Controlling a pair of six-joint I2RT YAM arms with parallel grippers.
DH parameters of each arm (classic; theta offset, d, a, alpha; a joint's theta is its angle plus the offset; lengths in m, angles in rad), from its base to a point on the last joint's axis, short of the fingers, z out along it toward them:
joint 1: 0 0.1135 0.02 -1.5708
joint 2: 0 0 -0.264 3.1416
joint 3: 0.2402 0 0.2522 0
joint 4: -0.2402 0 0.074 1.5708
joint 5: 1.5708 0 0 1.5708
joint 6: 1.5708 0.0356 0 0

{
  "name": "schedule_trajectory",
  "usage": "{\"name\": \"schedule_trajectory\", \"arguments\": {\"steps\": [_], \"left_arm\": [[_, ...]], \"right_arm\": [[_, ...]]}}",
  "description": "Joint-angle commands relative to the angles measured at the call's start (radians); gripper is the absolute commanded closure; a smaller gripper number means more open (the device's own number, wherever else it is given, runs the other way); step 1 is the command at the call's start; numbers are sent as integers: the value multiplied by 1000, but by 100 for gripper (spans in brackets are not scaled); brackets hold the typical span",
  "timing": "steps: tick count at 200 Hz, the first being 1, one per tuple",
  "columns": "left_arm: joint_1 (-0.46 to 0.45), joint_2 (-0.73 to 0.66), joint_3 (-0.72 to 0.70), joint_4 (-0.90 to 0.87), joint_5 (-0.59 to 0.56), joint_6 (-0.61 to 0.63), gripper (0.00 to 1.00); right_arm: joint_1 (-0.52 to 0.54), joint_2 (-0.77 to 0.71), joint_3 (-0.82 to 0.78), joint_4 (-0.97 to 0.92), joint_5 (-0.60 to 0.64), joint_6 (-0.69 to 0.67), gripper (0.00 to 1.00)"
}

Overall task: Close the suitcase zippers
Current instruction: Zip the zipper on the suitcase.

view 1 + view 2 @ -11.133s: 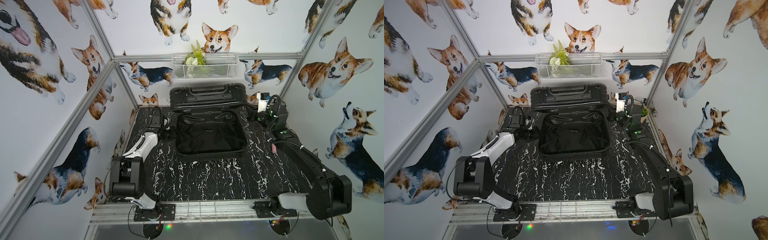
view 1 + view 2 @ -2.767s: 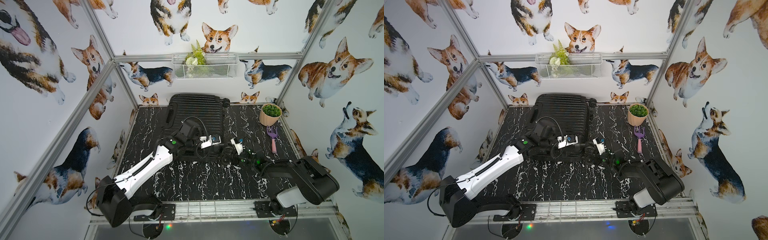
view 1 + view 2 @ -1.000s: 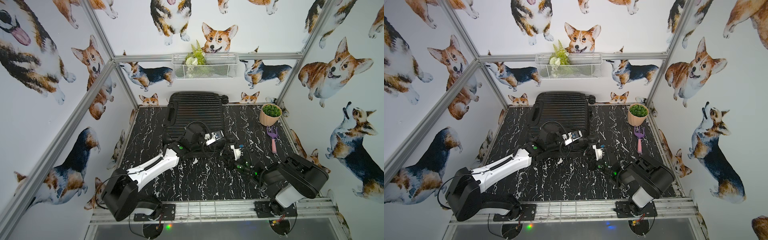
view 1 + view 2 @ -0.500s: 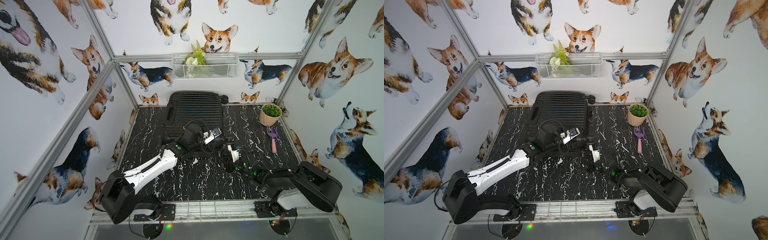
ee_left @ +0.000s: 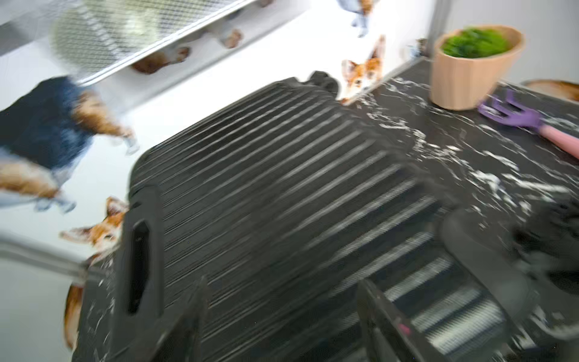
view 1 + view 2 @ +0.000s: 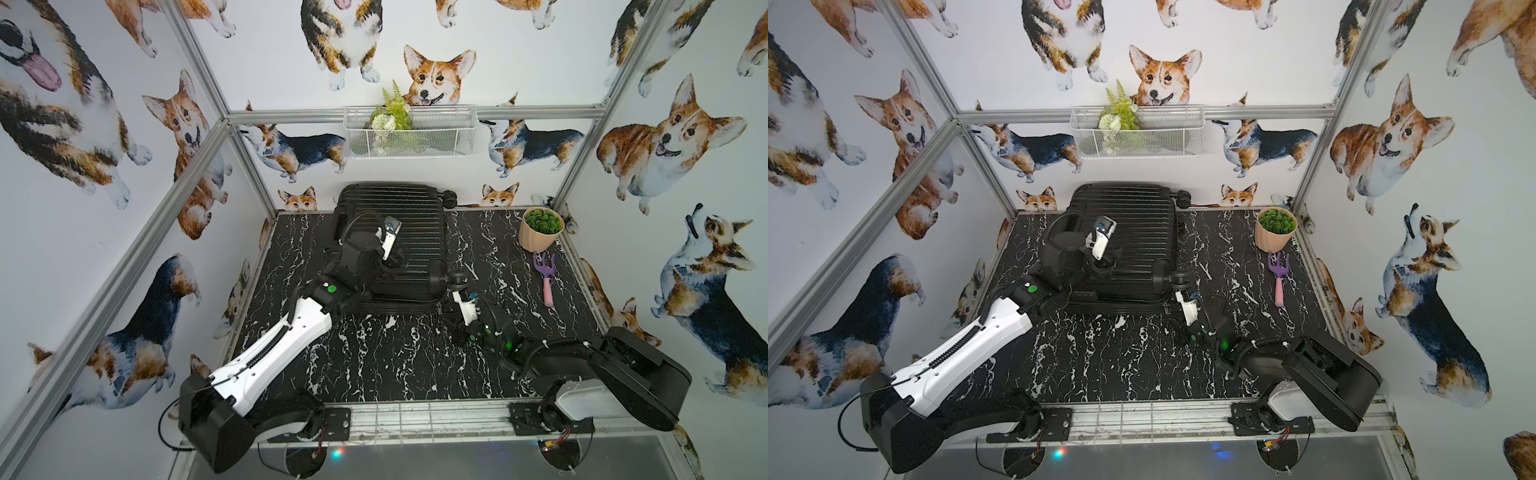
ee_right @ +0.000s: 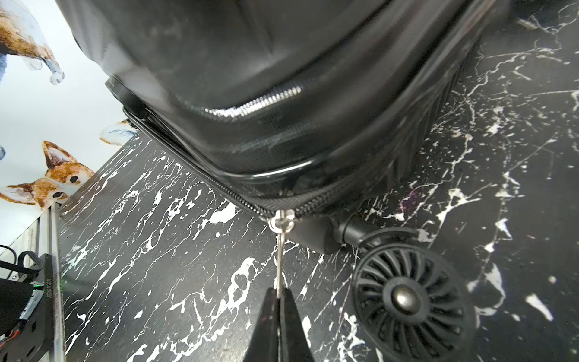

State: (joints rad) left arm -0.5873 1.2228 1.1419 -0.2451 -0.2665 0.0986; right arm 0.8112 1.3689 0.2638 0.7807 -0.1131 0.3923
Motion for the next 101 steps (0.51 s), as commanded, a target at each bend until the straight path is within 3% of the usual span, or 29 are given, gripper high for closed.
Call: {"name": "schedule_trajectory", "arguments": {"steps": [1,57,101], "left_arm": [[160,9,50,-147,20,-223,24],[483,257,257,-315,340,-279,28],[558,486,437,-374,445,-264,34]], "right_arm": [[2,9,8,-85,-2,-10,100],[1,11,15,-96,0,-21,100],[1,13,18,-105,8,-30,100]]}}
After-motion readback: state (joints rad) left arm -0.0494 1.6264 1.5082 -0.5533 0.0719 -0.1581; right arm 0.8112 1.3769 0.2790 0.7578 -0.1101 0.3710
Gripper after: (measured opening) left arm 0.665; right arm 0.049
